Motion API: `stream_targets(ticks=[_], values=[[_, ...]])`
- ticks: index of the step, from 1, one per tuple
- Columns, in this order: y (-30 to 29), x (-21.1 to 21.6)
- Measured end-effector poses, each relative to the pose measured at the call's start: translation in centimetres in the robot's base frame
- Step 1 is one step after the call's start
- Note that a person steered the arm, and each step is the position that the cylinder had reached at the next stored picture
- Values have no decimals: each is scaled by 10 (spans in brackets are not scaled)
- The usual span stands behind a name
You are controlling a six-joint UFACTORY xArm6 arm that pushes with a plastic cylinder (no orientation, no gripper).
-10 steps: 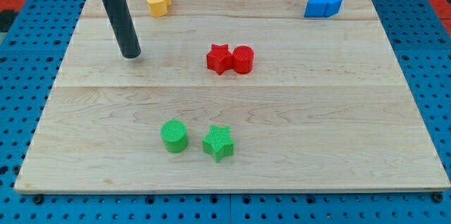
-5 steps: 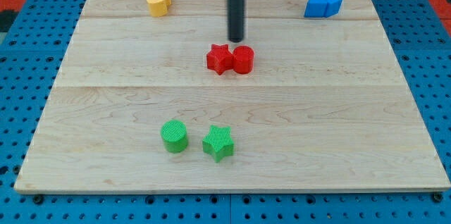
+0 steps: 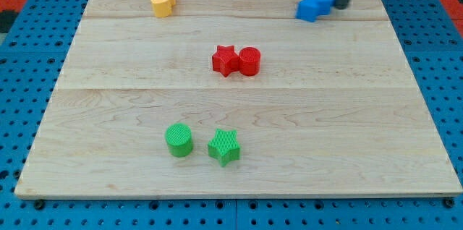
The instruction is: Separate the blue triangle from the blue cube
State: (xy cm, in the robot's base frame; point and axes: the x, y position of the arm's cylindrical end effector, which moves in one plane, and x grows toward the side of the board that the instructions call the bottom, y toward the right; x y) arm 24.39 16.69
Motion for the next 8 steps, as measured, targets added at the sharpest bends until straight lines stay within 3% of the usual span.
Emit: stream_targets(ticks=[5,6,8], values=[[37,-10],[12,-14],[-113,79]])
